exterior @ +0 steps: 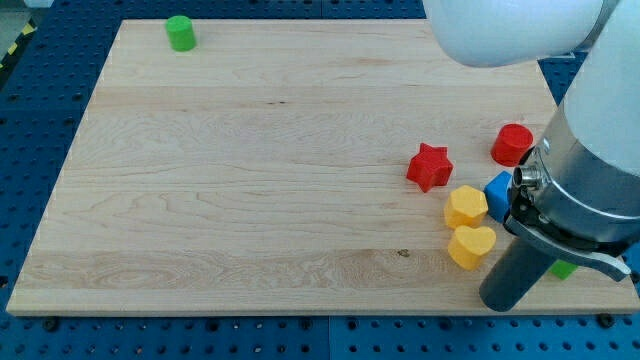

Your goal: Push the green star into the red circle

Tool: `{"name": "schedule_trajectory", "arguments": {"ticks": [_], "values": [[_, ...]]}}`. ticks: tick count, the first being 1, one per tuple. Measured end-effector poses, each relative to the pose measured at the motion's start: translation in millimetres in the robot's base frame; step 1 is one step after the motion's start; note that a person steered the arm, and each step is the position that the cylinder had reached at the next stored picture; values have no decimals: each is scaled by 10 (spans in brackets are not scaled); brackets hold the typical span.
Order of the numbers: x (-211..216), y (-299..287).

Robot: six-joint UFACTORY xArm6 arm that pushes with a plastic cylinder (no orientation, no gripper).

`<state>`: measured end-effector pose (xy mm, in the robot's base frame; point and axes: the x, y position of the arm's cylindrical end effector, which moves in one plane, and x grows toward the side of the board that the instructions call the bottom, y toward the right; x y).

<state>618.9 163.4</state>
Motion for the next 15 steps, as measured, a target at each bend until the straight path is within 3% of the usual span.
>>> {"name": "schedule_trajectory", "arguments": {"ticks": [1,5,9,13,15], "values": [[-1,448],[-248,892],[-958,802],[-2011,59],[-1603,389]]}}
